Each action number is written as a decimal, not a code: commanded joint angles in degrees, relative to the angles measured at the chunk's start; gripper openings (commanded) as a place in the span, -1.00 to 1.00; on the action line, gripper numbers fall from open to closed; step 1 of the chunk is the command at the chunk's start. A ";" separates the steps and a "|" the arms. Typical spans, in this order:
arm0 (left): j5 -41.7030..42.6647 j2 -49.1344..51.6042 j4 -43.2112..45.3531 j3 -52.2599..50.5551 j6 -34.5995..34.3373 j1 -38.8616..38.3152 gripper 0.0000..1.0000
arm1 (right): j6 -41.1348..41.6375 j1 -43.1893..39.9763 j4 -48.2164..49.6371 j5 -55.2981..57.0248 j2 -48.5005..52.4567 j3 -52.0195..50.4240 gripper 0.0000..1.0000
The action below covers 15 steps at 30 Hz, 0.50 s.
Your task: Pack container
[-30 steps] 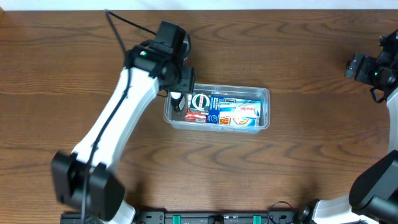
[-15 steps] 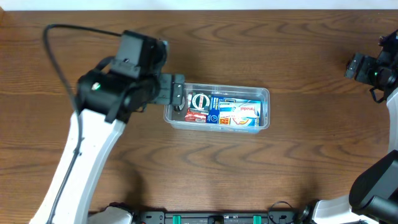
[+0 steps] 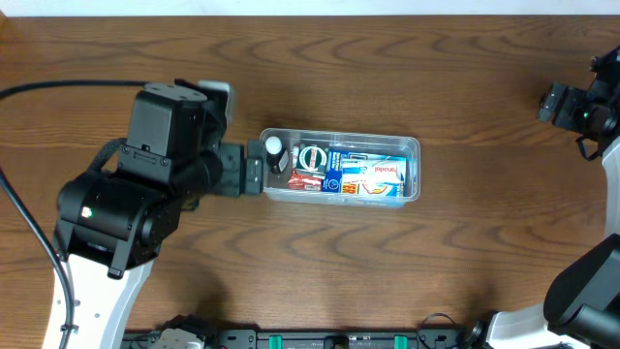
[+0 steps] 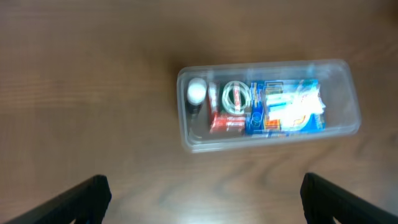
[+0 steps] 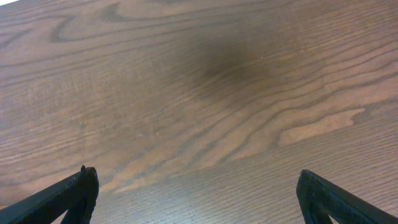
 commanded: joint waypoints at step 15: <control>-1.97 -12.55 2.75 -17.64 0.37 5.66 0.96 | -0.74 0.11 -0.11 -0.46 0.33 0.28 0.98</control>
